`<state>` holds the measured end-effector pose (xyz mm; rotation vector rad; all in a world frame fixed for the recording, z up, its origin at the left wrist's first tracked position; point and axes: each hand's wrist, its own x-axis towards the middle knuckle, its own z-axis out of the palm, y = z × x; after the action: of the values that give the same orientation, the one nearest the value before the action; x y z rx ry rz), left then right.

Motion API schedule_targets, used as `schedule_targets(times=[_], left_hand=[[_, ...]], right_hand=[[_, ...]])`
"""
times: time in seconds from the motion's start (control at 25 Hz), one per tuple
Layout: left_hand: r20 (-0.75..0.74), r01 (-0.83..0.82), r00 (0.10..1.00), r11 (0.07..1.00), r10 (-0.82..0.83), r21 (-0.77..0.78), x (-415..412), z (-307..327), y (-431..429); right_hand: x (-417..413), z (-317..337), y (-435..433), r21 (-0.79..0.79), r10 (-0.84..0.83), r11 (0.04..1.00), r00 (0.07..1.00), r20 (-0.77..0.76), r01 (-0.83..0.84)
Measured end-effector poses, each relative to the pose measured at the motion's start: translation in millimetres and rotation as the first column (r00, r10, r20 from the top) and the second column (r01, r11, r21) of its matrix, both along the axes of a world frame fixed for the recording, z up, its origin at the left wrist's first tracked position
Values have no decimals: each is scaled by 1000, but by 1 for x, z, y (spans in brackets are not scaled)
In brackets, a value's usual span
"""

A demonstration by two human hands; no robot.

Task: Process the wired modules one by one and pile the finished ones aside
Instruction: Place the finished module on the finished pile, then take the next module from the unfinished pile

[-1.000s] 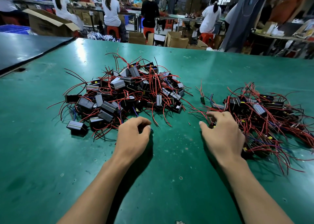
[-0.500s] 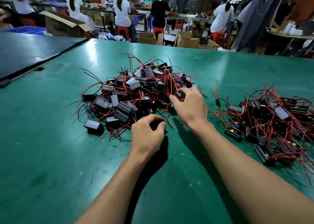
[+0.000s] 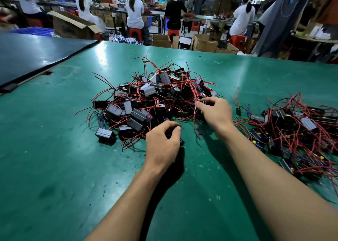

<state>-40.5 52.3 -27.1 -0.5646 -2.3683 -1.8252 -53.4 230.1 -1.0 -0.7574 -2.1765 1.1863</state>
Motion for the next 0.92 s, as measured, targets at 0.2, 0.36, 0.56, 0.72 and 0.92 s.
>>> schedule_targets(times=[0.2, 0.36, 0.56, 0.72, 0.92], left_hand=[[25, 8, 1000, 995, -10, 95, 7, 6, -2], [43, 92, 994, 990, -97, 108, 18, 11, 0], [88, 285, 952, 955, -292, 84, 26, 14, -2], [158, 305, 937, 950, -312, 69, 25, 13, -4], [279, 287, 911, 952, -304, 102, 25, 11, 1]], right_hand=[[52, 19, 7, -500, 279, 802, 945, -172, -328], [87, 10, -4, -570, 471, 694, 876, -103, -440], [100, 0, -18, -525, 519, 669, 836, -175, -526], [97, -5, -15, -535, 495, 687, 856, -150, -492], [72, -14, 3, -402, 241, 887, 970, -11, -225]])
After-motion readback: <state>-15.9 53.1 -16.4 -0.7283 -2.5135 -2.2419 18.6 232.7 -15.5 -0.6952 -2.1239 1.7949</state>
